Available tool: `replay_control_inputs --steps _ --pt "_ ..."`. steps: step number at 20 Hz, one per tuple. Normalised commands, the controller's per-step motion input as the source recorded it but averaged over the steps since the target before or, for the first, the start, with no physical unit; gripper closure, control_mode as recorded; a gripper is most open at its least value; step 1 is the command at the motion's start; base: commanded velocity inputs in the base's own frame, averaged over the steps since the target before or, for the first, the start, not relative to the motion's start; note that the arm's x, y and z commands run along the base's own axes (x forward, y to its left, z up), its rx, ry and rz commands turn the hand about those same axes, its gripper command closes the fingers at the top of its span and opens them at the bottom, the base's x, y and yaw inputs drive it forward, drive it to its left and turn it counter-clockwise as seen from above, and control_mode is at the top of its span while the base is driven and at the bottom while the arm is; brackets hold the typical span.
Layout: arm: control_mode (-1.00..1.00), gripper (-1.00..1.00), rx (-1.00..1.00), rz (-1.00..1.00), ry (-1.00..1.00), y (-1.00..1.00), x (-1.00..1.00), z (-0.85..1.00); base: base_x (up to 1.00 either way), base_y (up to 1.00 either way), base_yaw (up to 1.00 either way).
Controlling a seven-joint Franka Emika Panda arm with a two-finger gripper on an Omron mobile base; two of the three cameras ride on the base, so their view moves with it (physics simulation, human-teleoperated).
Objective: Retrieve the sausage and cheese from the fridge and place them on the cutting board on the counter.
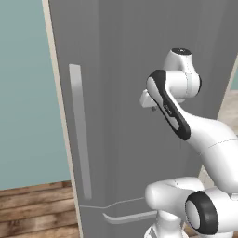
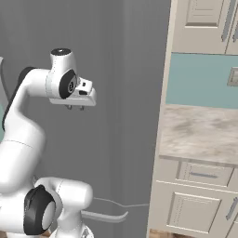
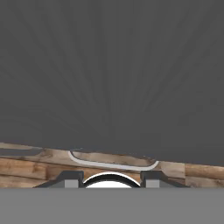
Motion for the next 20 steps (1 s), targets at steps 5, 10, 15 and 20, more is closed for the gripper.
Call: replay_control_inputs --steps 5,10,15,20 --pt "1.0 -1.0 0.0 0.0 0.0 0.0 0.0 0.0 -0.11 0.0 0.0" --pt "1.0 -1.0 0.0 0.0 0.0 0.0 0.0 0.0 -0.51 0.3 0.0" --pt "1.0 -1.0 0.0 0.0 0.0 0.0 0.0 0.0 -0.61 0.49 0.0" --pt "1.0 -1.0 0.0 0.0 0.0 0.0 0.0 0.0 -0.44 0.82 0.0"
